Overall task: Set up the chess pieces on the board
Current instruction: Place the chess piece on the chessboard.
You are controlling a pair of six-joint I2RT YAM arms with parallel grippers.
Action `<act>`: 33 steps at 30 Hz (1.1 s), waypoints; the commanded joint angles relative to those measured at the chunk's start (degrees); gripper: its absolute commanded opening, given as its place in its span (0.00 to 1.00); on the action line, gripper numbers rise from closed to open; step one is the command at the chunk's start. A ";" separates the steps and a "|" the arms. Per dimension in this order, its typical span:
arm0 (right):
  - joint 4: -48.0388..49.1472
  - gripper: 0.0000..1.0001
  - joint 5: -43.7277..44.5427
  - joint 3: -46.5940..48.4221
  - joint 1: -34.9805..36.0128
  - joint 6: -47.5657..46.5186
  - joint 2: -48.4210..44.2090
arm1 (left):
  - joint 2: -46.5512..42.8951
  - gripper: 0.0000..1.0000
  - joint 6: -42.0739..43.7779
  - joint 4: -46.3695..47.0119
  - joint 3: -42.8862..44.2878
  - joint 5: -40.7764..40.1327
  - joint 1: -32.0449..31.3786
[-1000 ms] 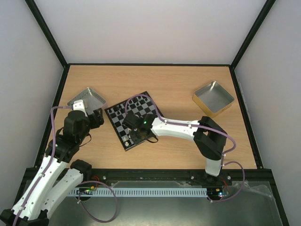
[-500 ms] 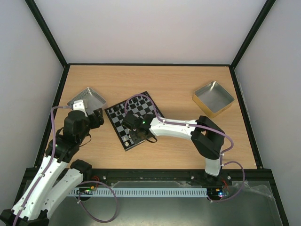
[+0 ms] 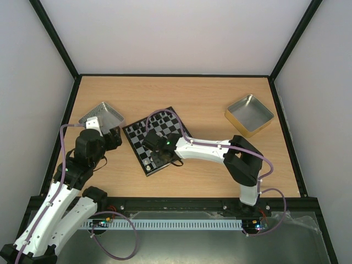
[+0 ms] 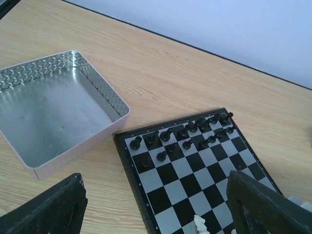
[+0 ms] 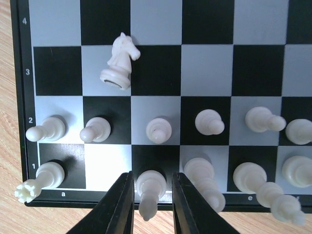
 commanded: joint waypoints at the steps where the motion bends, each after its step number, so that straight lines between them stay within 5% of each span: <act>1: 1.82 0.22 4.61 1.68 0.35 1.24 -3.04 | -0.12 0.80 0.80 0.67 -0.48 -0.36 0.12; 24: 0.59 0.25 -0.53 -2.16 0.35 0.82 -2.94 | -0.19 0.81 0.81 0.67 -0.48 -0.54 0.11; 33: 0.81 0.14 -1.06 -2.30 0.35 0.64 -1.94 | -0.08 0.81 0.66 0.67 -0.53 -0.53 0.12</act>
